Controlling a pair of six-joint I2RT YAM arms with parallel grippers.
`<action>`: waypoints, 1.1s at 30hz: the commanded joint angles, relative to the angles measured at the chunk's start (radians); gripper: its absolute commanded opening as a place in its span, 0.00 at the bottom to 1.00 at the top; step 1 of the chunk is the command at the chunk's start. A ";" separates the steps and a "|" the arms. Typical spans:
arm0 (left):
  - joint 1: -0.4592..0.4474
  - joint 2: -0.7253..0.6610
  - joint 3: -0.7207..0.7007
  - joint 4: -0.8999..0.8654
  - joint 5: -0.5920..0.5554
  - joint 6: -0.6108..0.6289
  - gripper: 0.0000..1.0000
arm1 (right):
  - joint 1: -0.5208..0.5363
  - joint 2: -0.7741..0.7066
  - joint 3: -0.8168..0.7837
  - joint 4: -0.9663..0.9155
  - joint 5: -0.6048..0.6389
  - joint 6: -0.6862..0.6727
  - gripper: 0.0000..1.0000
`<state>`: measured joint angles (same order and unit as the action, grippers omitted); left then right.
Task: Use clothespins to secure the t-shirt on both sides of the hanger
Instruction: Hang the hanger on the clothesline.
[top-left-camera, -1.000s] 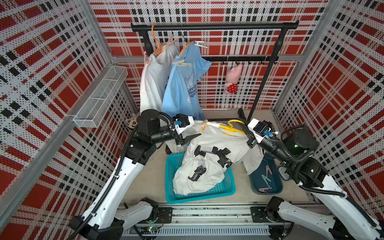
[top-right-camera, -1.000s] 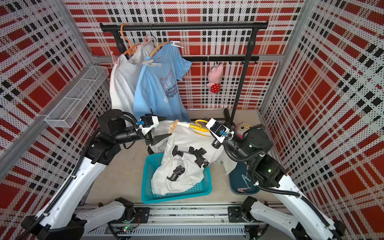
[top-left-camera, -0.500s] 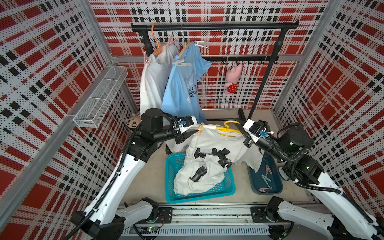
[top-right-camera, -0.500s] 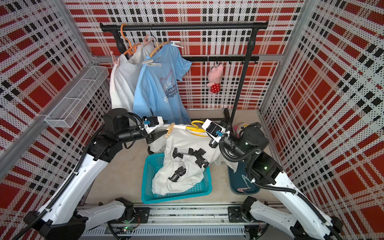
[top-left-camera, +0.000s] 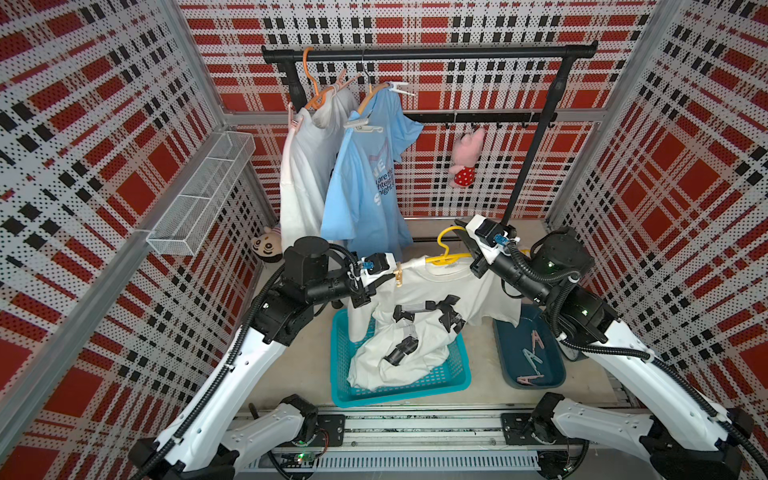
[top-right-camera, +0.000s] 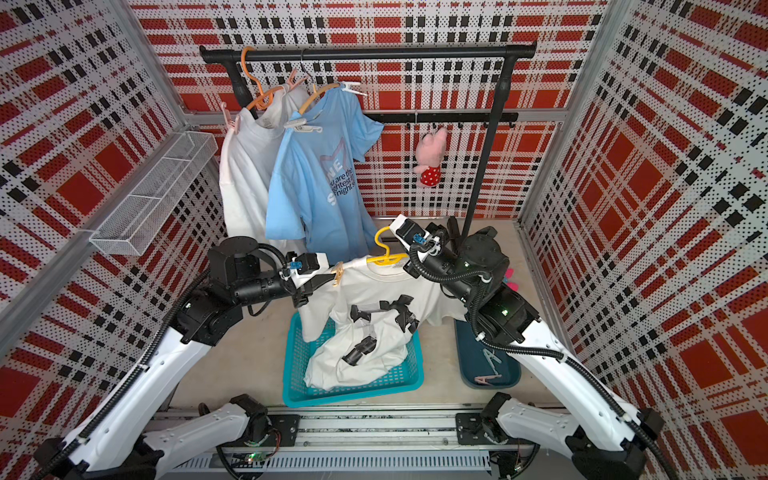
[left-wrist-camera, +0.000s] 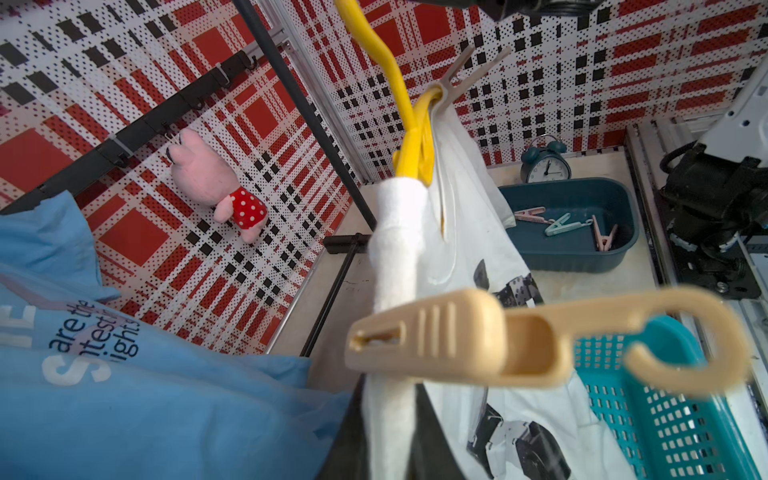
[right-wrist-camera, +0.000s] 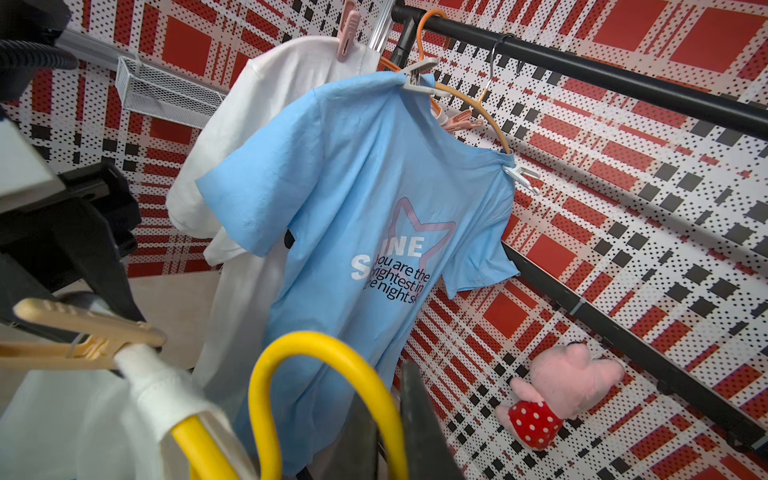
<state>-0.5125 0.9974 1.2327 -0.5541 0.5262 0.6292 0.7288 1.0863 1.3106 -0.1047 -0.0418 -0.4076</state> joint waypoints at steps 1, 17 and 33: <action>-0.037 -0.046 -0.032 -0.037 0.052 -0.030 0.03 | -0.014 0.010 0.052 0.140 0.038 0.038 0.00; -0.049 -0.112 0.003 0.058 -0.096 -0.315 0.00 | -0.014 -0.055 0.047 0.100 -0.051 0.192 0.84; -0.050 0.009 0.346 -0.076 -0.202 -0.410 0.00 | -0.014 -0.302 -0.152 0.256 -0.135 0.338 0.95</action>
<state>-0.5571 1.0031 1.5078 -0.6590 0.3420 0.2592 0.7212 0.8314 1.2030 0.1432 -0.1642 -0.0776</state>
